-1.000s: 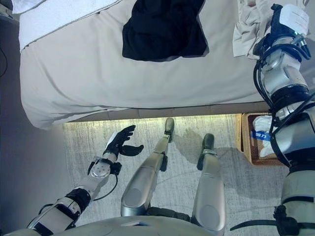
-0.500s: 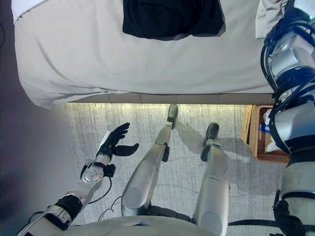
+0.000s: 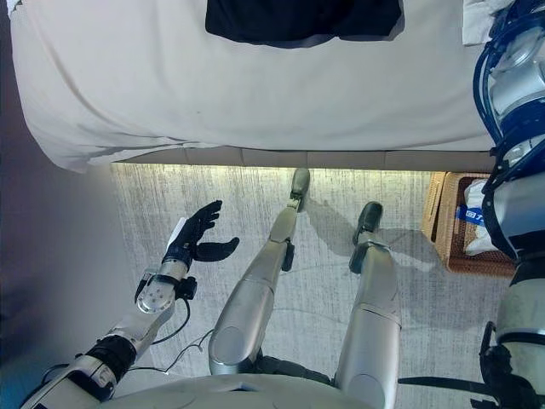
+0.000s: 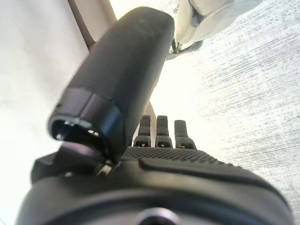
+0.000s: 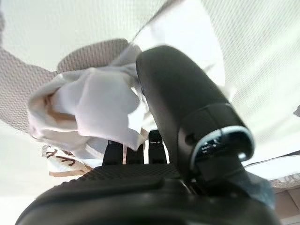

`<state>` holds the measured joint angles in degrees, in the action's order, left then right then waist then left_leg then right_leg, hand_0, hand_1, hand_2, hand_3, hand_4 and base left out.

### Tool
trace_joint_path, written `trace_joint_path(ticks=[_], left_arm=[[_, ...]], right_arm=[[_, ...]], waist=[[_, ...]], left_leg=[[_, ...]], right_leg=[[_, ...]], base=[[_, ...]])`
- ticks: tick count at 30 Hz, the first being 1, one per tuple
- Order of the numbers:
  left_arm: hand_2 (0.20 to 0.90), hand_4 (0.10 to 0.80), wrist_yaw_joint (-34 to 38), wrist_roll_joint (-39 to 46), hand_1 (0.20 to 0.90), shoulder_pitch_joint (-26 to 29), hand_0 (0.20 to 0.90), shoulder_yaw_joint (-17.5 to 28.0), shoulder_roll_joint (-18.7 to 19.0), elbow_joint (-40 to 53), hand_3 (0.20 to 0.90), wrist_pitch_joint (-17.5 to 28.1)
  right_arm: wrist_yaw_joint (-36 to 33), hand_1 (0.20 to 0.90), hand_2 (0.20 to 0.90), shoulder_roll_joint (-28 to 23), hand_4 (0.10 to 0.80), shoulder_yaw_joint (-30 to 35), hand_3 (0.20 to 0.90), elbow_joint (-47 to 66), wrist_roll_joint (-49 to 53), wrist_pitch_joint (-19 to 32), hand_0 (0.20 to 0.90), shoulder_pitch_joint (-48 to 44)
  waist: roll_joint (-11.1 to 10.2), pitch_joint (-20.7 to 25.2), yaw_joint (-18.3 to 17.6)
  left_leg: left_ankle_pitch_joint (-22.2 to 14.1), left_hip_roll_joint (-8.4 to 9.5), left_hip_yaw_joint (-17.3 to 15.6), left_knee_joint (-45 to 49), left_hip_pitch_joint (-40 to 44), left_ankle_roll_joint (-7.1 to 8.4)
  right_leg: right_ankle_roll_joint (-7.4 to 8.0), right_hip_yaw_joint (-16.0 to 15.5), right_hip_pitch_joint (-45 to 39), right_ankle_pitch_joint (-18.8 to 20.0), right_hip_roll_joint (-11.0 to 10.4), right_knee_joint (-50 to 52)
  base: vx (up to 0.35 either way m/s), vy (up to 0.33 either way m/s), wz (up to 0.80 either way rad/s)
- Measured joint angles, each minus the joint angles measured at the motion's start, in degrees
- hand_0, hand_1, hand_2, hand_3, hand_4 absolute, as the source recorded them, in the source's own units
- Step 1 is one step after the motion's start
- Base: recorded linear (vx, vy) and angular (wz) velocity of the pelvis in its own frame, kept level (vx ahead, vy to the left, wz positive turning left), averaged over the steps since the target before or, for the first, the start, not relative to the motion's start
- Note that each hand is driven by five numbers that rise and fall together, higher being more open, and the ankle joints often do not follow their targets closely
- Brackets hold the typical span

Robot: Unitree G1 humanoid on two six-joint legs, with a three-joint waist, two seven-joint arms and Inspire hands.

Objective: Pick up the clothes from the bed and place them into the basket

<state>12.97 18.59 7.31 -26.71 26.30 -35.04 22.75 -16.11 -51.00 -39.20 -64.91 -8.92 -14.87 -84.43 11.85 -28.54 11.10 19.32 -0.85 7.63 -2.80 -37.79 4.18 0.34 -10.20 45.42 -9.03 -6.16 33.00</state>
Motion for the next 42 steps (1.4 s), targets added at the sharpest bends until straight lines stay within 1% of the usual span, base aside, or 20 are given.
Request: trace_joint_path(ticks=[6, 9, 12, 15, 18, 21, 24, 27, 30, 33, 35, 38, 39, 40, 41, 42], left_arm=[[0.9, 0.8, 0.0, 0.0, 0.9, 0.0, 0.9, 0.2, 0.3, -0.3, 0.9, 0.0], [0.9, 0.8, -0.3, 0.0, 0.9, 0.0, 0.9, 0.2, 0.4, -0.5, 0.9, 0.0], [0.9, 0.8, -1.1, 0.0, 0.9, 0.0, 0.9, 0.2, 1.3, -0.4, 0.9, -0.2], [0.9, 0.8, -1.1, 0.0, 0.9, -0.1, 0.9, 0.2, 1.7, -0.4, 0.9, -0.2], [0.9, 0.8, -1.6, 0.0, 0.9, -0.1, 0.9, 0.3, 1.8, -0.5, 0.9, -1.8], [0.9, 0.8, -2.0, 0.0, 0.9, -0.4, 0.9, 0.3, 1.8, -0.5, 0.9, -2.6], [0.9, 0.8, -2.1, -0.1, 0.9, -0.4, 0.9, 0.3, 1.8, -0.5, 0.9, -2.7], [0.9, 0.8, -2.1, -0.1, 0.9, -0.4, 0.9, 0.5, 1.8, -0.7, 0.9, -2.7], [0.9, 0.8, -2.2, -0.3, 0.9, -0.2, 0.9, 1.2, 1.7, -1.3, 0.9, -2.7], [0.9, 0.8, -2.2, -0.5, 0.9, 0.3, 0.9, 3.0, 1.8, -1.8, 0.9, -2.7], [0.9, 0.8, -2.3, -0.7, 0.9, 0.6, 0.9, 4.3, 1.8, -2.3, 0.9, -3.0], [0.9, 0.8, -2.8, -1.5, 0.9, 0.9, 0.9, 5.2, 1.8, -4.5, 0.9, -3.9], [0.9, 0.8, -2.9, -1.8, 0.9, 0.9, 0.9, 5.3, 1.8, -4.9, 0.9, -3.9], [0.9, 0.8, -3.4, -2.3, 0.9, 0.8, 0.9, 6.0, 1.8, -5.7, 0.9, -4.2], [0.9, 0.8, -3.5, -2.9, 0.9, 0.7, 0.9, 6.5, 1.8, -6.5, 0.9, -4.2], [0.9, 0.8, -3.6, -3.0, 0.9, 0.9, 0.9, 6.7, 1.7, -7.5, 0.9, -4.2]], right_arm=[[1.3, 0.3, 0.3, 0.0, 0.1, 0.0, 0.2, -0.1, 1.0, 0.1, 0.3, 0.7], [1.8, 0.3, 0.3, 0.1, 0.1, 0.0, 0.2, -0.8, 1.1, 1.2, 0.3, 1.4], [2.8, 0.3, 0.3, 0.0, 0.1, 0.1, 0.2, -0.9, 1.1, 2.6, 0.3, 1.4], [2.9, 0.3, 0.3, -0.2, 0.1, 0.1, 0.2, -0.9, 1.0, 3.5, 0.3, 1.4], [3.0, 0.3, 0.3, -0.4, 0.1, 0.2, 0.2, -1.9, 1.1, 4.2, 0.3, 1.5], [2.9, 0.3, 0.3, -1.9, 0.1, 0.7, 0.2, -1.8, 1.8, 4.7, 0.3, 1.8], [2.8, 0.3, 0.3, -3.4, 0.1, 2.4, 0.2, -1.4, 3.4, 4.8, 0.3, 2.6], [2.8, 0.3, 0.3, -4.6, 0.1, 3.2, 0.2, -1.2, 6.0, 5.2, 0.3, 3.1], [2.8, 0.3, 0.3, -5.4, 0.1, 5.9, 0.2, -0.4, 8.2, 6.2, 0.3, 5.2], [2.8, 0.3, 0.3, -7.6, 0.1, 7.1, 0.2, 2.1, 8.4, 7.5, 0.3, 7.8], [2.9, 0.3, 0.3, -8.9, 0.1, 7.3, 0.2, 3.5, 9.4, 7.6, 0.3, 8.3], [2.9, 0.3, 0.3, -10.1, 0.1, 10.1, 0.2, 6.0, 10.1, 9.2, 0.3, 11.5], [2.9, 0.3, 0.3, -10.5, 0.1, 10.4, 0.2, 6.5, 10.1, 9.4, 0.3, 12.0], [3.0, 0.3, 0.3, -11.2, 0.1, 11.5, 0.2, 7.0, 10.1, 10.3, 0.3, 12.8], [3.0, 0.3, 0.3, -11.6, 0.1, 12.0, 0.2, 7.1, 10.1, 10.6, 0.3, 12.9], [3.1, 0.3, 0.3, -12.5, 0.1, 12.0, 0.2, 7.2, 10.1, 11.2, 0.3, 12.9]], waist=[[0.0, 0.0, -0.1], [0.0, 0.0, -0.1], [0.0, 0.0, -0.5], [0.0, 0.0, -0.8], [0.0, 0.0, -1.7], [-0.1, -0.1, -2.1], [-0.2, -0.1, -2.3], [-0.4, -0.3, -2.7], [-1.1, -0.5, -3.6], [-2.6, -0.4, -4.4], [-4.0, -0.3, -5.0], [-6.3, 0.2, -5.8], [-6.7, 0.5, -6.1], [-7.4, 0.8, -6.4], [-8.1, 1.3, -6.8], [-8.6, 1.5, -7.0]], left_leg=[[0.0, 0.05, 0.0, 1.1, 2.4, 0.03], [-0.4, 0.01, -0.1, 1.1, 5.7, -0.13], [-1.1, -0.11, -0.2, 1.0, 8.5, -0.54], [-2.0, -0.15, -0.6, 1.0, 10.1, -0.23], [-2.2, -0.15, -0.7, 0.9, 11.5, -0.27], [-2.4, -0.39, -0.8, 0.6, 12.9, -0.61], [-2.8, -0.77, -0.9, 0.4, 14.0, -0.87], [-3.0, -0.87, -1.5, 0.5, 15.7, -1.54], [-3.4, -0.96, -1.7, 0.4, 18.8, -2.04], [-4.0, -0.99, -2.1, 0.3, 20.9, -2.73], [-4.5, -1.13, -2.8, 0.2, 22.4, -2.92], [-6.2, -1.17, -3.5, 0.0, 26.3, -2.8], [-6.7, -1.2, -3.6, 0.0, 26.8, -2.62], [-7.0, -1.17, -4.0, 0.0, 27.7, -2.71], [-7.3, -1.16, -4.4, -0.1, 28.3, -2.72], [-7.4, -1.15, -4.6, -0.4, 29.2, -2.77]], right_leg=[[0.0, -0.2, -3.6, 0.0, 0.1, -1.3], [0.01, -0.2, -7.2, 0.0, 0.1, -2.3], [0.03, -0.2, -10.3, 0.0, 0.3, -3.2], [0.04, 0.2, -11.7, 0.0, 0.2, -3.4], [-0.02, 0.2, -13.4, 0.4, 0.3, -4.1], [0.05, 0.3, -15.0, 0.6, 0.5, -5.1], [0.33, 0.2, -16.8, 1.0, 0.9, -6.7], [0.51, 0.3, -19.0, 1.5, 1.0, -8.0], [0.92, 0.2, -23.2, 1.9, 1.2, -10.2], [1.34, 0.3, -26.0, 2.3, 1.5, -12.2], [1.51, 0.6, -28.0, 2.8, 1.8, -14.0], [1.75, 1.8, -32.7, 3.3, 2.0, -17.5], [1.75, 1.9, -33.5, 3.3, 2.0, -18.2], [2.15, 2.0, -35.0, 3.6, 2.1, -19.5], [2.17, 2.2, -36.0, 3.9, 2.3, -20.5], [2.43, 2.6, -37.4, 4.9, 2.6, -22.0]], base=[[0.0, 0.005, 0.0], [0.0, 0.0, 0.0], [0.001, 0.01, -0.03], [0.002, -0.003, -0.06], [0.013, -0.028, -0.01], [0.014, -0.039, -0.03], [0.017, -0.004, -0.03], [0.049, 0.025, -0.05], [0.047, 0.035, -0.01], [0.076, 0.021, -0.04], [0.125, 0.029, -0.14], [0.141, 0.033, -0.16], [0.132, 0.021, -0.06], [0.113, 0.012, -0.09], [0.138, 0.019, -0.11], [0.122, 0.023, -0.14]])
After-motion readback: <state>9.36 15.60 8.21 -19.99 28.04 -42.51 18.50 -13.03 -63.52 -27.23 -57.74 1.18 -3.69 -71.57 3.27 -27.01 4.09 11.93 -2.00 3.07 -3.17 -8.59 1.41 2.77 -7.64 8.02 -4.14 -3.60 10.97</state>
